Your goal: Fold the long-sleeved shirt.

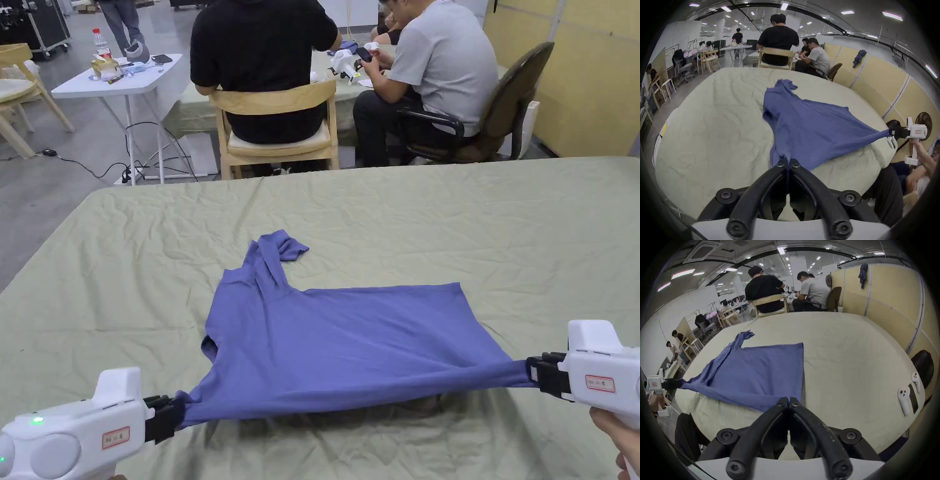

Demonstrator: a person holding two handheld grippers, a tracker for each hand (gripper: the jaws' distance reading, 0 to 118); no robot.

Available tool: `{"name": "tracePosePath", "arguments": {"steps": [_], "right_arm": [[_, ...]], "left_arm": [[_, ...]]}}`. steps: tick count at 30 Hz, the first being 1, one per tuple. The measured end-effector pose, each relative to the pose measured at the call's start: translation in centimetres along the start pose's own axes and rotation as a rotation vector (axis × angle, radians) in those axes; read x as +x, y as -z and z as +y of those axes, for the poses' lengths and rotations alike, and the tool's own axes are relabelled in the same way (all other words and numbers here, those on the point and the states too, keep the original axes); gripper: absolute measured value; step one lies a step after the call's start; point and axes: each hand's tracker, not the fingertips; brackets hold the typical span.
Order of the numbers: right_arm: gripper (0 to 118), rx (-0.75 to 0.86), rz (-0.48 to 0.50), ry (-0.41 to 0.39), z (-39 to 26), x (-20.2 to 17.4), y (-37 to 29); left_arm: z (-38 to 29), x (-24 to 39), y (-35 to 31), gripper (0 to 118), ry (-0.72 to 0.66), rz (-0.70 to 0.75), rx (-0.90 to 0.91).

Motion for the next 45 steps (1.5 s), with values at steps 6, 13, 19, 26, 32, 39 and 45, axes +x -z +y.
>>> {"name": "tracePosePath", "arguments": {"steps": [6,13,19,26,32,39,45], "right_arm": [[2,-0.071,0.013,-0.005,-3.7,0.5,-0.6],[2,-0.171,0.006,0.026,-6.3,1.4,1.9],[8,-0.255,0.013,-0.010,-6.8,1.2,3.3],[56,-0.306,-0.036,-0.055,-7.4,0.6,3.3],[56,-0.136,-0.034,-0.010,-3.9,-1.4,1.1],[42,0.114,-0.030,-0.035,2.7,-6.4,-1.5],[1,0.185,0.010,-0.022,5.5,-9.1,-2.2]], "left_arm": [[-3.0,-0.4,-1.6,0,-0.026,0.010,-0.027],[-4.9,-1.1,0.6,0,-0.039,0.019,-0.150],[-5.7,-1.4,2.7,3,0.021,0.043,-0.243],[-7.0,-1.0,3.0,45,0.017,0.116,-0.260],[-5.7,0.7,0.9,45,0.031,0.145,-0.148],[0.1,3.7,-1.2,29,0.054,0.145,0.090],[3.9,5.8,-2.0,0,0.046,0.049,0.200]]}}
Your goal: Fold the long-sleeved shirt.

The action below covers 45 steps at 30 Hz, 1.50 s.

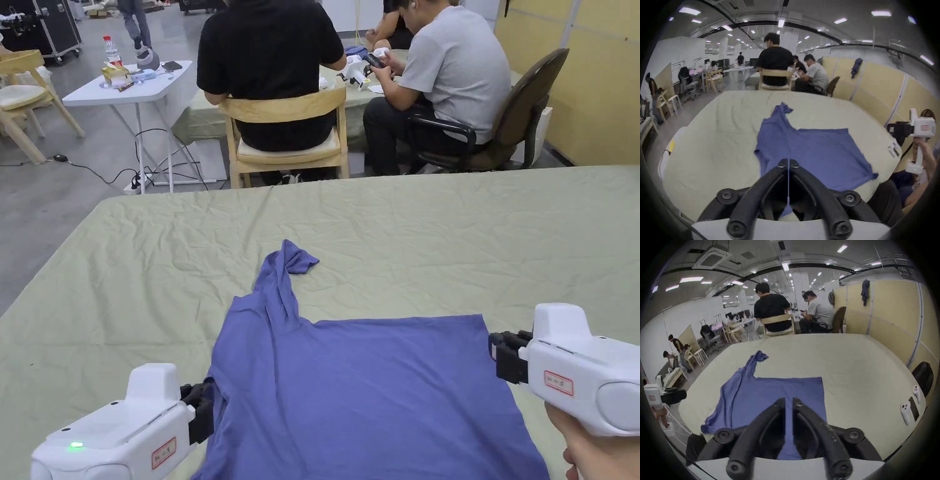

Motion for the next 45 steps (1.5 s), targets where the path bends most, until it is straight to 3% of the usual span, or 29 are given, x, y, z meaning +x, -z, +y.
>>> {"name": "tracePosePath", "arguments": {"steps": [4,10,27,28,29,30,31,36,45], "right_arm": [[0,0.018,0.016,0.003,0.4,-0.6,0.7],[0,-0.003,-0.019,-0.061,2.5,-0.8,2.8],[0,-0.140,0.081,-0.104,7.4,-0.7,18.5],[0,-0.144,0.084,-0.106,7.4,-0.6,19.3],[0,-0.150,0.086,-0.106,7.3,-0.4,19.9],[0,-0.156,0.089,-0.106,7.1,-0.2,20.4],[0,-0.166,0.091,-0.107,6.9,-0.1,21.0],[0,-0.207,0.073,-0.107,5.7,1.3,23.5],[0,-0.255,0.035,-0.118,4.4,3.0,26.0]], "left_arm": [[1.0,0.6,1.4,0,0.021,-0.055,-0.024],[4.4,0.9,5.1,0,0.079,-0.060,-0.072],[18.2,-3.3,31.8,1,0.125,-0.111,-0.364],[18.7,-3.6,33.4,8,0.111,-0.113,-0.369],[19.0,-3.9,35.0,23,0.089,-0.109,-0.360],[19.2,-4.1,36.4,51,0.064,-0.101,-0.355],[19.4,-4.4,38.0,54,0.035,-0.090,-0.378],[19.4,-4.6,45.3,53,0.102,-0.038,-0.434],[20.2,-6.3,52.9,50,0.012,-0.017,-0.391]]}}
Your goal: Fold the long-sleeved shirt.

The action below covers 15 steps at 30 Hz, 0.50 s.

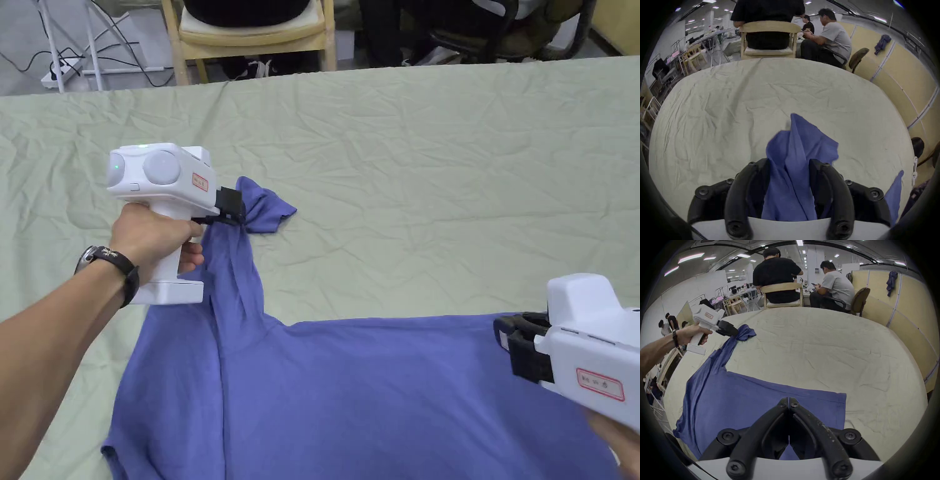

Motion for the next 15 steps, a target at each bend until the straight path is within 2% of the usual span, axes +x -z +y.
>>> {"name": "tracePosePath", "arguments": {"steps": [4,5,7,9,11,15], "right_arm": [[0,-0.017,0.012,0.021,-0.4,0.2,0.6],[0,-0.020,0.009,0.021,-0.6,0.2,0.6],[0,-0.026,0.014,0.025,-0.9,0.3,0.6],[0,-0.030,0.013,0.022,-1.1,0.4,0.6],[0,-0.029,0.004,0.031,-1.3,0.8,0.6],[0,-0.023,0.004,0.048,-1.3,1.0,0.0]], "left_arm": [[0.5,-0.4,2.5,38,0.018,0.082,-0.053],[0.2,-0.4,3.2,34,0.003,0.067,-0.085],[-0.7,-0.7,3.4,26,-0.015,0.038,-0.032],[-1.1,-0.9,3.4,12,-0.042,0.017,0.002],[-1.9,-0.9,3.1,8,-0.060,0.006,0.034],[-2.2,-0.4,2.0,6,-0.014,0.016,0.046]]}}
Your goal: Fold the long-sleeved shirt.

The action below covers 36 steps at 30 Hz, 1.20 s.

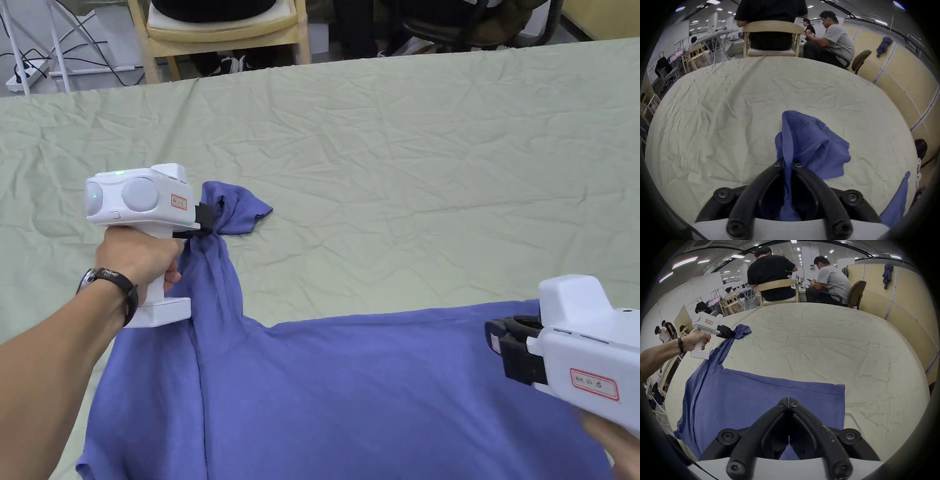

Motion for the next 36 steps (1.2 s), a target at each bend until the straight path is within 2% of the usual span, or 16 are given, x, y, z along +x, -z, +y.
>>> {"name": "tracePosePath", "arguments": {"steps": [6,12,16,20,23,29,36], "right_arm": [[0,0.030,0.012,0.016,0.2,-0.5,-2.1],[0,0.071,0.022,0.020,0.0,-1.4,-5.8],[0,0.097,0.038,0.042,-0.7,-2.3,-8.7],[0,0.111,0.050,0.028,-1.6,-3.6,-10.7],[0,0.107,0.060,0.017,-2.3,-4.6,-11.1],[0,0.090,0.078,0.023,-3.4,-5.3,-11.2],[0,0.067,0.062,0.039,-4.0,-4.8,-10.6]], "left_arm": [[-0.5,0.6,-5.7,6,0.030,-0.013,0.077],[-2.7,1.9,-14.9,6,0.065,-0.054,0.201],[-6.8,3.0,-20.6,6,0.090,-0.041,0.265],[-12.9,3.8,-24.5,6,0.096,-0.035,0.313],[-18.0,4.3,-24.8,6,0.095,-0.046,0.271],[-25.9,3.2,-20.7,6,-0.005,-0.072,0.093],[-28.9,3.6,-19.9,6,-0.014,-0.074,0.040]]}}
